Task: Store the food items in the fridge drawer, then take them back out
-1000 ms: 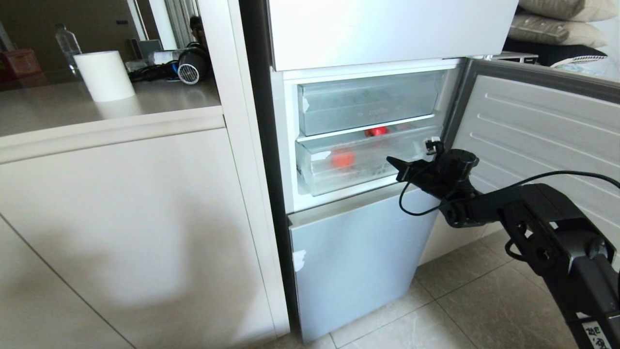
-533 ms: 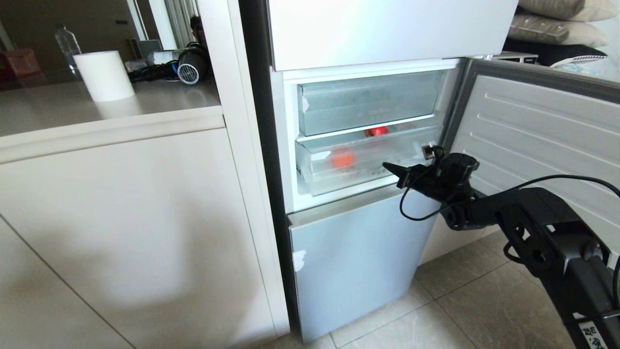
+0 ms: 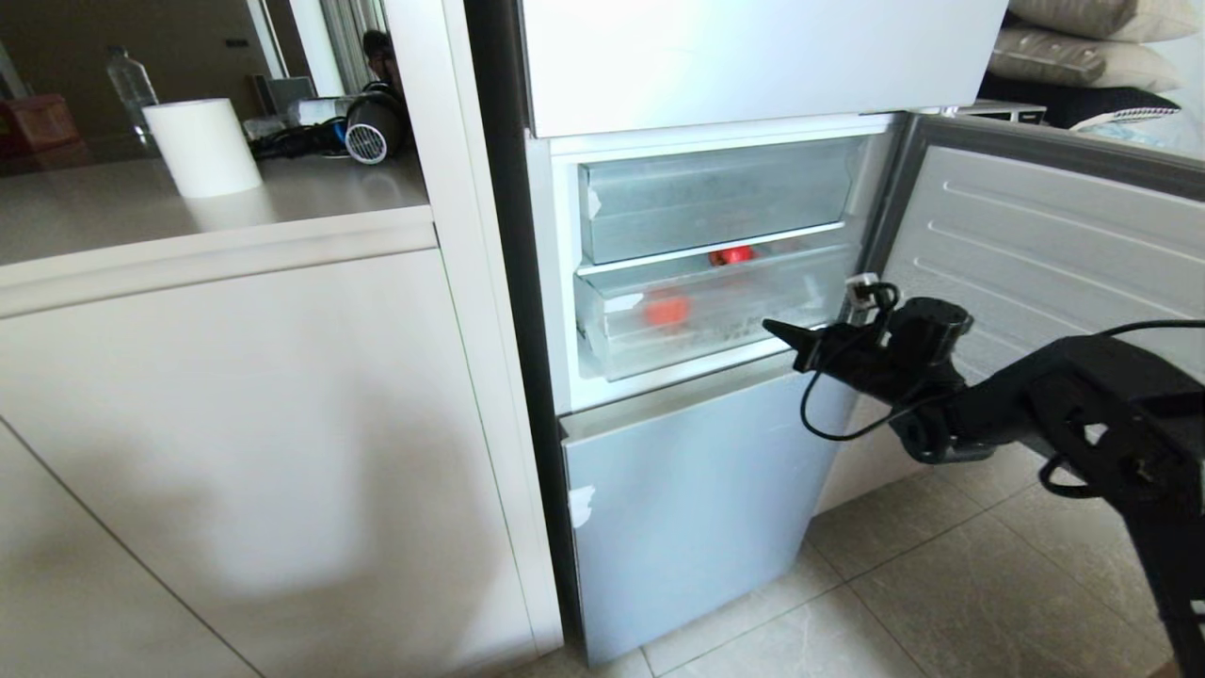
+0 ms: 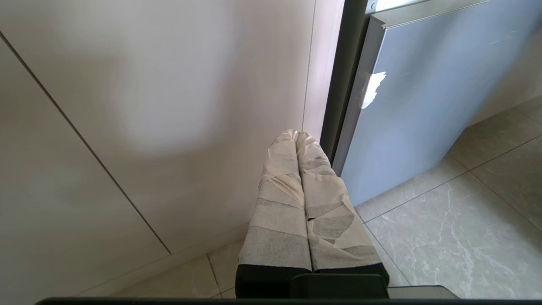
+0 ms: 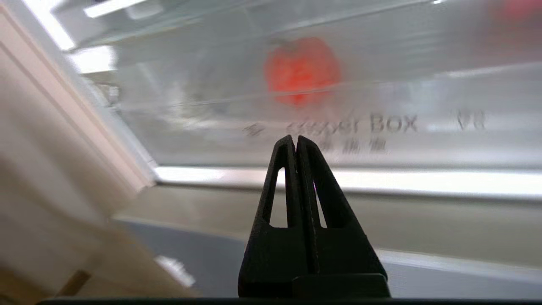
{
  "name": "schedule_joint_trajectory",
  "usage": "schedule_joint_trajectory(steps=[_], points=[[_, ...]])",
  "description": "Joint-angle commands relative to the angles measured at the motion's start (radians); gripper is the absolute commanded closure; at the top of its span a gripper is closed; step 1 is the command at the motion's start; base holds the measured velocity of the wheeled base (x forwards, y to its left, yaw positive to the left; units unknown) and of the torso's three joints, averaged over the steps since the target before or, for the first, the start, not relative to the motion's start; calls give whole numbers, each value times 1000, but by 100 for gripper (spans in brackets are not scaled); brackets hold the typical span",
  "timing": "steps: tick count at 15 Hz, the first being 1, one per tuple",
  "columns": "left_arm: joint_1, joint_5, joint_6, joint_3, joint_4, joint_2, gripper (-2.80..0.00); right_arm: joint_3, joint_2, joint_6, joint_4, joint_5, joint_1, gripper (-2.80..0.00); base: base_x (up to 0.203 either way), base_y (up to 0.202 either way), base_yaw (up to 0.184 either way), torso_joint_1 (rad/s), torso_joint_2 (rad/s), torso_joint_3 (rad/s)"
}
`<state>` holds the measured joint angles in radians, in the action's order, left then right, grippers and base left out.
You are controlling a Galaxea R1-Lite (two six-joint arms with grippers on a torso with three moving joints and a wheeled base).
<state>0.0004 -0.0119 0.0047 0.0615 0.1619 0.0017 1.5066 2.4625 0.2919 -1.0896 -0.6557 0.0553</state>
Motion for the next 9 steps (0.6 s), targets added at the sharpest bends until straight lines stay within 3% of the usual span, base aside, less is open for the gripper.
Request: schedule_joint_trajectory(steps=[1,5,7,9], points=[[0,0,0,0,1,1,0,-265,-310,4,4,-2,-5,0,0,0,0,0,0,0],[0,0,0,0,1,1,0,-567,-844,2,225,33,-38,0,0,0,0,0,0,0],[0,0,0,0,1,1,0,-627,-1117,-2,458,70,-64,0,0,0,0,0,0,0],[0,0,0,0,1,1,0,-660,-1368,-16,737,158,-85,0,0,0,0,0,0,0]])
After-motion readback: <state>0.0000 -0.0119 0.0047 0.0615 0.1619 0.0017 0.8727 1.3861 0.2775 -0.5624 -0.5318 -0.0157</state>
